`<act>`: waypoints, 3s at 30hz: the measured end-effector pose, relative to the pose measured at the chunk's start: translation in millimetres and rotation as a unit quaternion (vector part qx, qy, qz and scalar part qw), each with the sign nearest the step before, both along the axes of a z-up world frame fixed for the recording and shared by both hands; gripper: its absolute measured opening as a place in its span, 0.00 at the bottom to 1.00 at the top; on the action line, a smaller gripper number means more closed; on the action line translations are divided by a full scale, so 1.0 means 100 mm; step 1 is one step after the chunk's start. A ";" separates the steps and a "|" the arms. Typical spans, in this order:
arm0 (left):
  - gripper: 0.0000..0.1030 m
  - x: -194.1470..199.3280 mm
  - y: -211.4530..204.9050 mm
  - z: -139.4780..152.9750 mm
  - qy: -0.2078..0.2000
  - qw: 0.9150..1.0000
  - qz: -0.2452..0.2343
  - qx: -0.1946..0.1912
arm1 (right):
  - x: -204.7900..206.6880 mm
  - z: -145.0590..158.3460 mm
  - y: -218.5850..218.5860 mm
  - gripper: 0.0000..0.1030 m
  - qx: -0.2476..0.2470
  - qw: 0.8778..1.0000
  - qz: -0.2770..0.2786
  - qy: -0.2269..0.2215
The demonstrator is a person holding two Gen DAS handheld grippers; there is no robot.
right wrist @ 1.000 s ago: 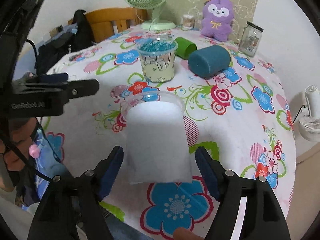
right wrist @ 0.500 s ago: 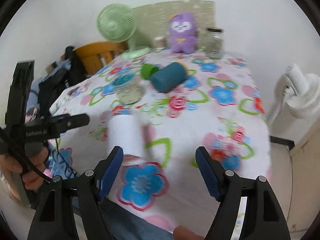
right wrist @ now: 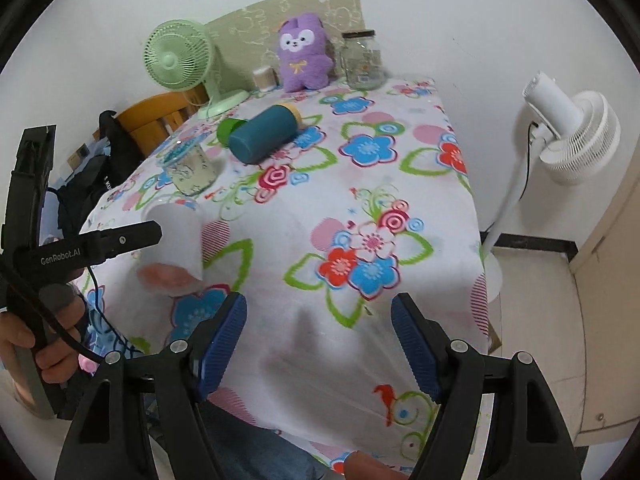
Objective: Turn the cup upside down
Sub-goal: 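Close the left tool around the white cup's body, then rotate the white cup with the left tool and stand it on its base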
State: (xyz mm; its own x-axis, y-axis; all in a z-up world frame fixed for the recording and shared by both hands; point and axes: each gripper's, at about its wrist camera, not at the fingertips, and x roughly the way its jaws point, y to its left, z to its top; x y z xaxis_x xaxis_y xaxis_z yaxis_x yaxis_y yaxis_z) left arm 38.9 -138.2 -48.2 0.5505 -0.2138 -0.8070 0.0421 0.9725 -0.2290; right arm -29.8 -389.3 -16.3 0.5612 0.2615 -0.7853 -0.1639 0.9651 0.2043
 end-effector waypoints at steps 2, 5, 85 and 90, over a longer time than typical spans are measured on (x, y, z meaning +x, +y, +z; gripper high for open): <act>1.00 0.02 -0.04 -0.03 0.004 1.000 0.000 0.002 | 0.01 -0.03 -0.04 0.75 0.004 1.000 0.000 0.004; 1.00 0.06 -0.08 -0.09 0.008 1.000 0.003 0.006 | 0.02 -0.06 -0.06 0.75 0.000 1.000 0.000 0.006; 1.00 0.92 -0.62 -0.49 0.466 0.747 -0.419 0.223 | 0.14 -0.30 0.32 0.75 0.023 0.999 0.047 0.010; 1.00 0.88 -0.44 -0.28 0.421 0.777 -0.406 0.233 | 0.18 -0.25 0.44 0.75 0.012 0.998 0.058 0.004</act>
